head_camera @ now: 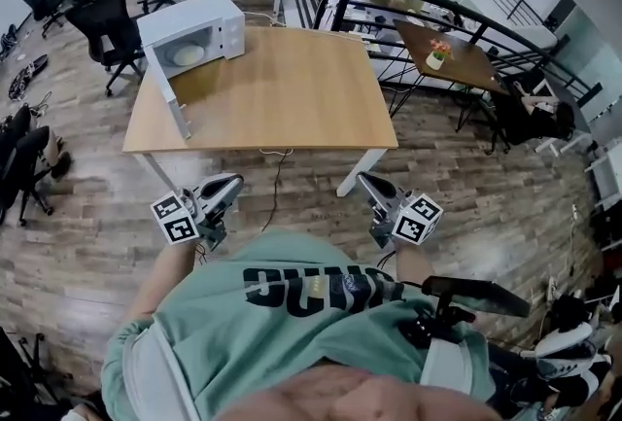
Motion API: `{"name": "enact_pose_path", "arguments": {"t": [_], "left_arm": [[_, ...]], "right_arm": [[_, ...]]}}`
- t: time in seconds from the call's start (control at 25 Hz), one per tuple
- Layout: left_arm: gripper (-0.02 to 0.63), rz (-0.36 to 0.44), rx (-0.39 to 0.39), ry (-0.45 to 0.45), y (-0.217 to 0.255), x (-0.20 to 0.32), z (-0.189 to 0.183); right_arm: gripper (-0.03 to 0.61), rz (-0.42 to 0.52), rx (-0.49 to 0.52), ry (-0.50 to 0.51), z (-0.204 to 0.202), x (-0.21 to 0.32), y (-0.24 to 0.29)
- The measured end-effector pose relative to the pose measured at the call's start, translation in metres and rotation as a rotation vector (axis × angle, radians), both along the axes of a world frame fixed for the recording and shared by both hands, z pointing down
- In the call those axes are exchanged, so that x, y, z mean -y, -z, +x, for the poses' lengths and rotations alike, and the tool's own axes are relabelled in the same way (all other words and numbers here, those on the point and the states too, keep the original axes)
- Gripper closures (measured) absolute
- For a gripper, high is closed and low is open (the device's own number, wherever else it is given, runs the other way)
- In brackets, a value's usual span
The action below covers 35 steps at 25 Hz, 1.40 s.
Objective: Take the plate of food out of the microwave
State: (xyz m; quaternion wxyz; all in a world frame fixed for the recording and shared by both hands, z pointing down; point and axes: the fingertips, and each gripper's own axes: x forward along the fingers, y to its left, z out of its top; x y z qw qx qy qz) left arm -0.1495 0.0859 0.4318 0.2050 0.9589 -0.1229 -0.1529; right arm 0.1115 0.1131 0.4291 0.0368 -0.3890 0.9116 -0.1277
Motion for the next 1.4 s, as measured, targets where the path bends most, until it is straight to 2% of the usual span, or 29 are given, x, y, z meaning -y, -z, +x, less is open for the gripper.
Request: {"name": "enact_pose_path", "arguments": {"t": [0.16, 0.32, 0.48, 0.64, 0.88, 1.2, 1.4], "left_arm": [[0.611, -0.013, -0.01, 0.008, -0.009, 0.026, -0.04], [0.611, -0.023, -0.023, 0.027, -0.015, 0.046, -0.063], [0.611, -0.031, -0.029, 0.053, -0.019, 0.065, -0.069], [0.611, -0.043, -0.011, 0.084, -0.025, 0.083, -0.06], [0.611, -0.017, 0.027, 0.167, -0.017, 0.114, -0.011], [0.611, -0.036, 0.058, 0.248, -0.009, 0.144, 0.096], [0.611, -0.049, 0.09, 0.258, -0.009, 0.155, 0.151]], "right_arm": [[0.571, -0.028, -0.017, 0.001, -0.038, 0.029, -0.005], [0.572, -0.036, -0.046, 0.029, -0.064, 0.054, -0.006], [0.571, -0.038, -0.054, 0.055, -0.07, 0.081, -0.005], [0.571, -0.04, -0.03, 0.086, -0.06, 0.108, -0.012], [0.571, -0.013, 0.0, 0.188, -0.017, 0.155, -0.021], [0.571, 0.0, 0.061, 0.273, 0.084, 0.218, -0.021], [0.571, -0.023, 0.09, 0.308, 0.129, 0.238, -0.038]]}}
